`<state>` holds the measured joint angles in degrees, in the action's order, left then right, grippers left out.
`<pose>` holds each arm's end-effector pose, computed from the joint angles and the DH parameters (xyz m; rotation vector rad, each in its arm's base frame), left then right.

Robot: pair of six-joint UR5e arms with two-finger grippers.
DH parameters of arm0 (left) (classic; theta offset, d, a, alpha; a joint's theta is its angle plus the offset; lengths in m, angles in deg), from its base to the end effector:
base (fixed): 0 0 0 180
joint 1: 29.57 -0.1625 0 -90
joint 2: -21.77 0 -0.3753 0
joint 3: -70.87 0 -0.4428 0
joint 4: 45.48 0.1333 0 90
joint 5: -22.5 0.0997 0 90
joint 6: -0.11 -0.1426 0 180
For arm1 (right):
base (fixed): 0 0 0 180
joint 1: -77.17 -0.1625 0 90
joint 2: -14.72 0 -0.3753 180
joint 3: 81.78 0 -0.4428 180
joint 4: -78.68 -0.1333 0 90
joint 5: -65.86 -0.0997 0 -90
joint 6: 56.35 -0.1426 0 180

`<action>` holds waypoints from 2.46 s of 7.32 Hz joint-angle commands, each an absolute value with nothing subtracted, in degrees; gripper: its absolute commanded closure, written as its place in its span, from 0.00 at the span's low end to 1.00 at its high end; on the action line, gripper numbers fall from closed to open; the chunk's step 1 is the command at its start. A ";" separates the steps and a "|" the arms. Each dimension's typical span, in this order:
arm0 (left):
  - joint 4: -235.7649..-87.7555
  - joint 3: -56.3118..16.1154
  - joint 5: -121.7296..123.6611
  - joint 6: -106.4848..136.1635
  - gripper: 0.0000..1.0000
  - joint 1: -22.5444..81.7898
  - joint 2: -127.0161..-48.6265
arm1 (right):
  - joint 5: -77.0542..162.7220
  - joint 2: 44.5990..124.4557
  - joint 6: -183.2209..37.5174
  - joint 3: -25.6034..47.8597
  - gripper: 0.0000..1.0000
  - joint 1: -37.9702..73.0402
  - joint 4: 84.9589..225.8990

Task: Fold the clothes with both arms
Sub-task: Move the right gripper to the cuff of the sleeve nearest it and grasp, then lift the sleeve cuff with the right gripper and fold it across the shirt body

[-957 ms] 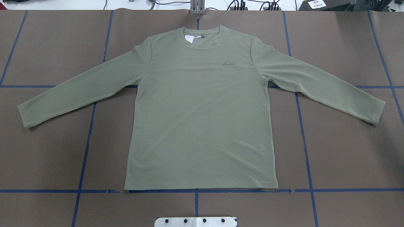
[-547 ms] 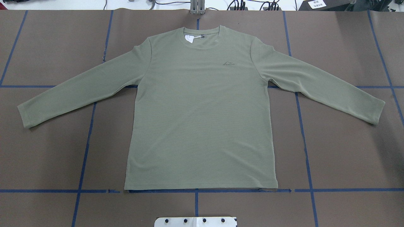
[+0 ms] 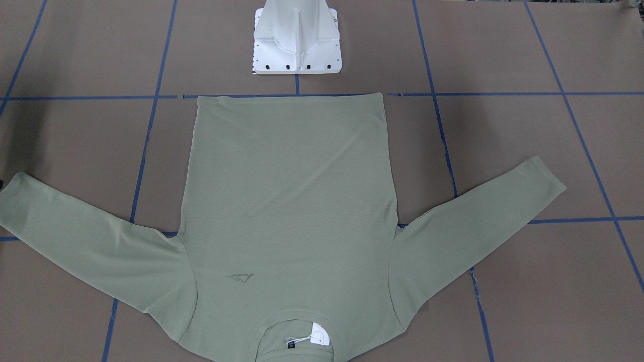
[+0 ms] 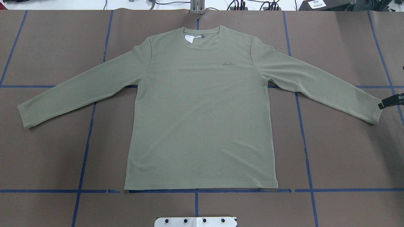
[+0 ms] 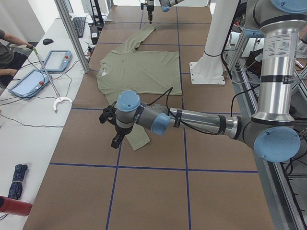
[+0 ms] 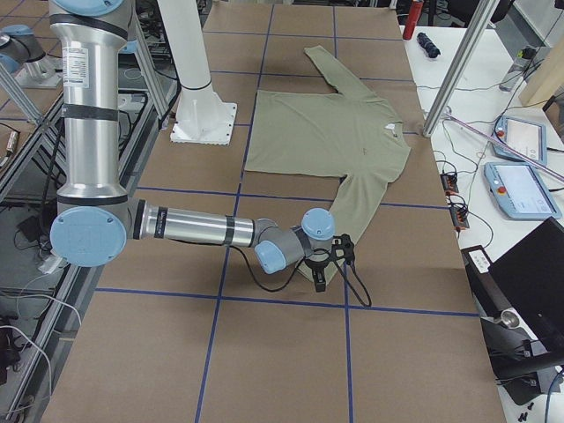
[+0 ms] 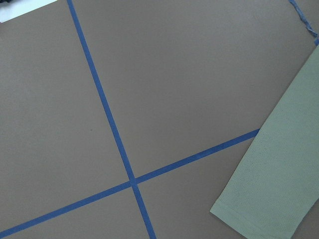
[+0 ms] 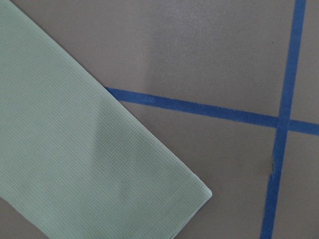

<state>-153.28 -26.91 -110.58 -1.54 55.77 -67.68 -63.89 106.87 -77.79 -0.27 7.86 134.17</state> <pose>0.0105 -0.5711 0.5342 0.3972 0.7518 0.2676 -0.1573 -0.5356 0.6792 0.1273 -0.7814 -0.1321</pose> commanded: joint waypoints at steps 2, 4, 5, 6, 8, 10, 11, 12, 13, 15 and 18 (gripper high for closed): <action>-153.50 -27.21 -110.83 -1.39 0.00 55.77 -67.61 | -63.87 105.08 -78.06 -3.81 0.00 10.10 134.14; -153.41 -27.21 -110.83 -1.39 0.00 55.77 -67.61 | -63.96 104.81 -78.15 -4.52 0.00 11.25 134.14; -153.41 -27.30 -110.92 -1.39 0.00 55.77 -67.61 | -64.31 104.63 -78.15 -4.52 0.04 11.16 134.14; -153.41 -27.30 -110.83 -1.39 0.00 55.77 -67.61 | -64.57 104.54 -78.15 -4.52 0.29 11.25 134.23; -153.41 -27.48 -110.92 -1.30 0.00 55.77 -67.70 | -64.57 104.54 -78.15 -4.52 0.74 11.25 134.40; -153.41 -27.57 -110.92 -1.39 0.00 55.86 -67.70 | -64.57 104.46 -78.06 -4.09 1.00 11.16 134.58; -153.41 -27.57 -110.92 -1.30 0.00 55.86 -67.70 | -64.57 104.11 -77.97 -3.74 1.00 11.16 134.58; -153.41 -27.57 -110.92 -1.38 0.00 55.77 -67.70 | -64.57 104.02 -78.06 -2.69 1.00 11.07 134.58; -153.41 -27.57 -110.92 -1.30 0.00 55.86 -67.70 | -65.97 104.02 -78.15 -1.37 1.00 10.90 134.67; -153.41 -27.57 -110.92 -1.30 0.00 55.86 -67.87 | -75.43 100.96 -78.41 -0.22 1.00 6.96 134.84; -153.32 -27.48 -110.92 -1.30 0.00 55.77 -67.96 | -78.63 86.33 -80.07 -0.13 1.00 7.29 144.98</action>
<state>-153.39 -27.52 -110.92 -1.30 55.84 -67.93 -77.20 93.24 -78.83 -0.22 7.13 139.41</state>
